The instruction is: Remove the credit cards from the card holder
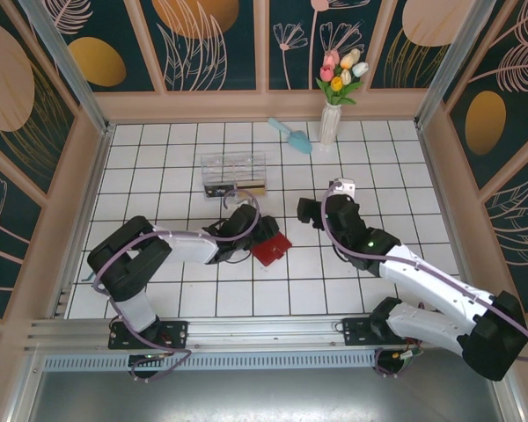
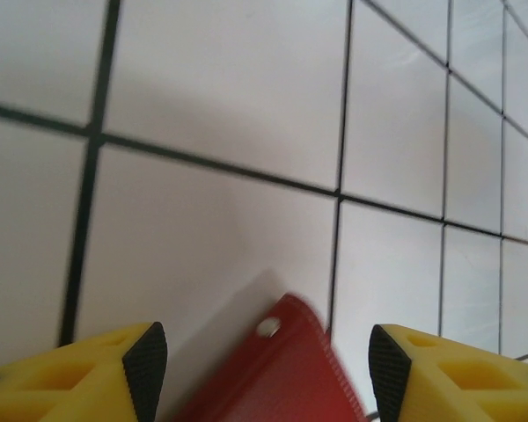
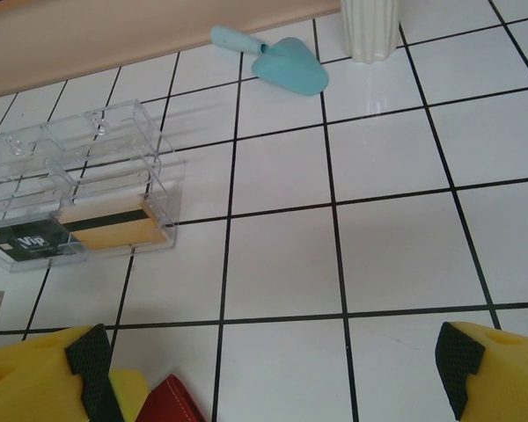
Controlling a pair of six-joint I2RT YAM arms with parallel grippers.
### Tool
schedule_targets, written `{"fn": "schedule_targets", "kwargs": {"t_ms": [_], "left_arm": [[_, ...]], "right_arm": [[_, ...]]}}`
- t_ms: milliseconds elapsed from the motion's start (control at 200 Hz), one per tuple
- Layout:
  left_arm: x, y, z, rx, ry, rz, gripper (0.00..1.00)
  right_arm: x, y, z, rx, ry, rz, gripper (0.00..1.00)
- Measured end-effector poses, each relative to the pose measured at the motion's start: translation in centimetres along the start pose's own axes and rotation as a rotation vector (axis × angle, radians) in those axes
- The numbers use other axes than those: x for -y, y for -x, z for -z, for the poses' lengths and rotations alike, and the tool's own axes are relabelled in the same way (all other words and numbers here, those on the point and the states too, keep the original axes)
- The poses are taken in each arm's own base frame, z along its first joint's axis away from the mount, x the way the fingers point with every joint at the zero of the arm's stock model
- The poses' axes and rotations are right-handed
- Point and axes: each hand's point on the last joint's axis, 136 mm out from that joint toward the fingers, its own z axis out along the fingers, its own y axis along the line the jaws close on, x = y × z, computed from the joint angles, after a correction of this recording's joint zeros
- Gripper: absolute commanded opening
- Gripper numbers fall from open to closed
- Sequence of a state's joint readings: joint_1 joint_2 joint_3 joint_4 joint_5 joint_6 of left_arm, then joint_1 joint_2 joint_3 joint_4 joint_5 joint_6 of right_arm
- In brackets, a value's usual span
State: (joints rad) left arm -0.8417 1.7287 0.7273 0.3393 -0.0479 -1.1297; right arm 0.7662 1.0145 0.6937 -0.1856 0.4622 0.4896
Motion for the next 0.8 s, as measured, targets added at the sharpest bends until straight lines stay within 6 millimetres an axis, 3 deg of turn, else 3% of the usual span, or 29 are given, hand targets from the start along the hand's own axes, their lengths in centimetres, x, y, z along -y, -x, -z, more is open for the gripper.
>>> {"fn": "schedule_targets", "kwargs": {"t_ms": [150, 295, 495, 621, 731, 801], "left_arm": [[-0.3, -1.0, 1.0, -0.031, -0.038, 0.001, 0.65], [0.8, -2.3, 1.2, -0.080, -0.098, -0.005, 0.65], [2.9, -5.1, 1.7, -0.155, -0.174, -0.045, 0.70], [2.7, -4.7, 2.5, -0.129, -0.173, -0.044, 0.82], [2.2, -3.0, 4.2, -0.048, -0.138, -0.045, 0.95], [2.3, -1.5, 5.5, 0.021, -0.118, -0.049, 0.99]], "right_arm": [[-0.6, -0.3, -0.4, -0.014, -0.006, 0.010, 0.97], [-1.0, -0.8, -0.7, -0.033, -0.012, 0.020, 0.96], [-1.6, -1.1, -0.7, -0.055, -0.026, 0.038, 0.83], [-2.1, -1.7, -0.9, -0.080, -0.032, 0.053, 0.66], [-2.7, -3.2, -1.4, -0.128, -0.038, 0.093, 0.59], [-3.1, -4.6, -1.9, -0.175, -0.055, 0.120, 0.56]]}}
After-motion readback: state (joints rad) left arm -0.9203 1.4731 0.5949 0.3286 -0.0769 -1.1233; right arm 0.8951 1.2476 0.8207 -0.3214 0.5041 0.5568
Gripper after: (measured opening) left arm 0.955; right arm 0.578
